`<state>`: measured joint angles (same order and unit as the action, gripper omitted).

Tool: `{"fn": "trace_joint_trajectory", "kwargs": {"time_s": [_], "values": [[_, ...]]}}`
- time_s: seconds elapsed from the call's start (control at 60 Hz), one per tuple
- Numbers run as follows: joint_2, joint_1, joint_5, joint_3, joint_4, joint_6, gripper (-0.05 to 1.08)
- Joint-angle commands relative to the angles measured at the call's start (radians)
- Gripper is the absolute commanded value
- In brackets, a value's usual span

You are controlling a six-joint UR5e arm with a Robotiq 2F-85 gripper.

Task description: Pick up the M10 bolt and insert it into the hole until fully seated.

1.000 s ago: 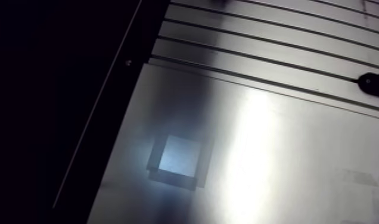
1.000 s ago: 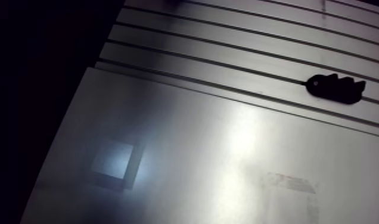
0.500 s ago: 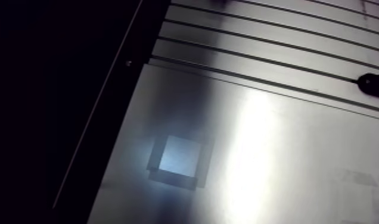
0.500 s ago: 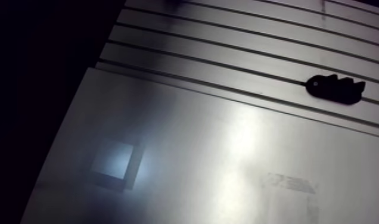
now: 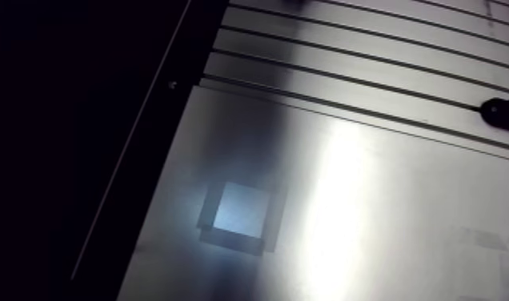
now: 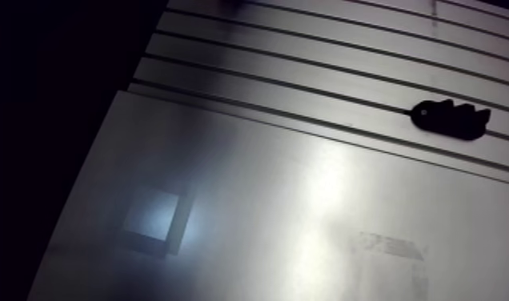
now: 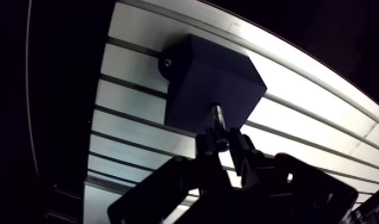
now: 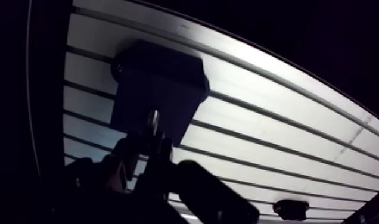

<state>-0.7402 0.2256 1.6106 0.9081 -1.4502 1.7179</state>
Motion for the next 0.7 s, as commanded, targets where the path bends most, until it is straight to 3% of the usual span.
{"fn": "trace_joint_trajectory", "kwargs": {"time_s": [0.017,0.7], "values": [[0.002,0.000,-0.001,0.002,0.000,-0.001,1.08],[0.013,-0.003,-0.002,0.011,-0.002,-0.001,1.08]]}}
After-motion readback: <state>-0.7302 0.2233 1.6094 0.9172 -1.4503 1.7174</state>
